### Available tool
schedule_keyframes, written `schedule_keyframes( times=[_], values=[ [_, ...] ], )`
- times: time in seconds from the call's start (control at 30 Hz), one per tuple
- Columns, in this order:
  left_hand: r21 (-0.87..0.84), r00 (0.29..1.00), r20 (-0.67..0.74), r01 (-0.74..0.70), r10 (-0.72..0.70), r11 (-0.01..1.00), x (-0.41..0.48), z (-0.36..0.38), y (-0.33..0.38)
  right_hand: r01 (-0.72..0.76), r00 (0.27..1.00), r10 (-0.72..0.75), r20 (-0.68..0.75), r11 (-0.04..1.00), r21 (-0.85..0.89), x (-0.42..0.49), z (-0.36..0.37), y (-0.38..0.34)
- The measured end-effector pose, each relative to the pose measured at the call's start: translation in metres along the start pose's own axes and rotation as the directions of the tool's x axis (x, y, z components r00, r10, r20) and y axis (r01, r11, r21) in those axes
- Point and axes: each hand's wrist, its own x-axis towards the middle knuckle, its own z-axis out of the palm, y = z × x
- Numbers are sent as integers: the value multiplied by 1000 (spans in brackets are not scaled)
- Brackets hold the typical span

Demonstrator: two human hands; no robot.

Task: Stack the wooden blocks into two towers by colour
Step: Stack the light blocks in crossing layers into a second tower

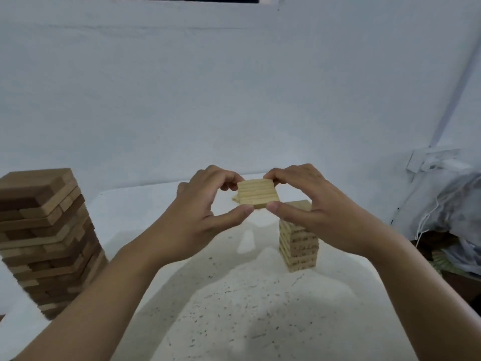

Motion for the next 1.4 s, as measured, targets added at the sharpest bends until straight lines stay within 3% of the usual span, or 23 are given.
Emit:
schedule_keyframes(
  times=[0.27,0.5,1.4],
  values=[
    [6,994,84,67,-67,998,38,47,28,-104,994,101,37,988,114,-16,-31,61],
    [11,990,81,119,-119,993,40,70,32,-127,989,118,95,987,98,-21,-31,89],
    [7,990,11,138,-138,990,36,78,18,-125,986,110,122,985,119,-17,-24,101]
  ],
)
